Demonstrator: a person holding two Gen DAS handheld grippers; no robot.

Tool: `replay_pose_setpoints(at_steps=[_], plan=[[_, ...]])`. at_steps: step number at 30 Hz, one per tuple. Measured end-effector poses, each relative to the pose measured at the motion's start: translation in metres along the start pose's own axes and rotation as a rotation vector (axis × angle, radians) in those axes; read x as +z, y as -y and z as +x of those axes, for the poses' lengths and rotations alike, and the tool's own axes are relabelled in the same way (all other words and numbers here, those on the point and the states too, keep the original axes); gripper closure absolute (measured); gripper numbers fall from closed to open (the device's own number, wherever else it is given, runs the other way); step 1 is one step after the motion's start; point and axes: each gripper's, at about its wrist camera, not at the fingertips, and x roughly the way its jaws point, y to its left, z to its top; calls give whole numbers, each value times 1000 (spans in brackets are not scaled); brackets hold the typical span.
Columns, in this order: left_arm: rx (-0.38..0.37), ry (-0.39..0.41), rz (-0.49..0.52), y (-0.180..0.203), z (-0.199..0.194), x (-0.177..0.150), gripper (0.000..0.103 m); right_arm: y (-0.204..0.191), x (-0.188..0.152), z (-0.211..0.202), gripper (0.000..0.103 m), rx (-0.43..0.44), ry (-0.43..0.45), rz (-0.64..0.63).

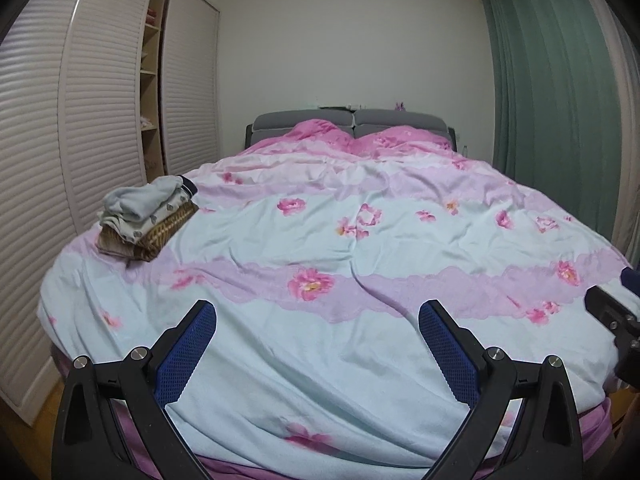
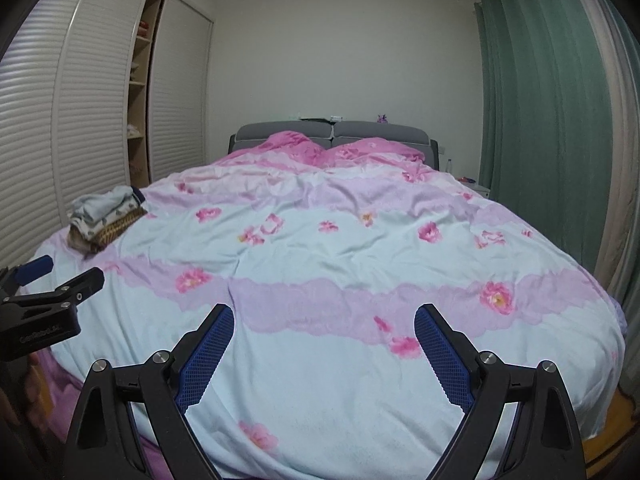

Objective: Fold small clothes

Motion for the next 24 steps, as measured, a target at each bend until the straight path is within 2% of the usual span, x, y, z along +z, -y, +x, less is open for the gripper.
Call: replay_pose_setpoints(at_steps=[6,14,24], plan=[[-53,-20,4,6,8,-20,0,3,-8,5,10,-10,-11,-6],[-39,-37,-28,-3,14,-23,0,13,-14,13,10,-11,-55,35],[-52,-32,-17,-4,12,-23,0,17,-15,13,10,-21,-58,45]])
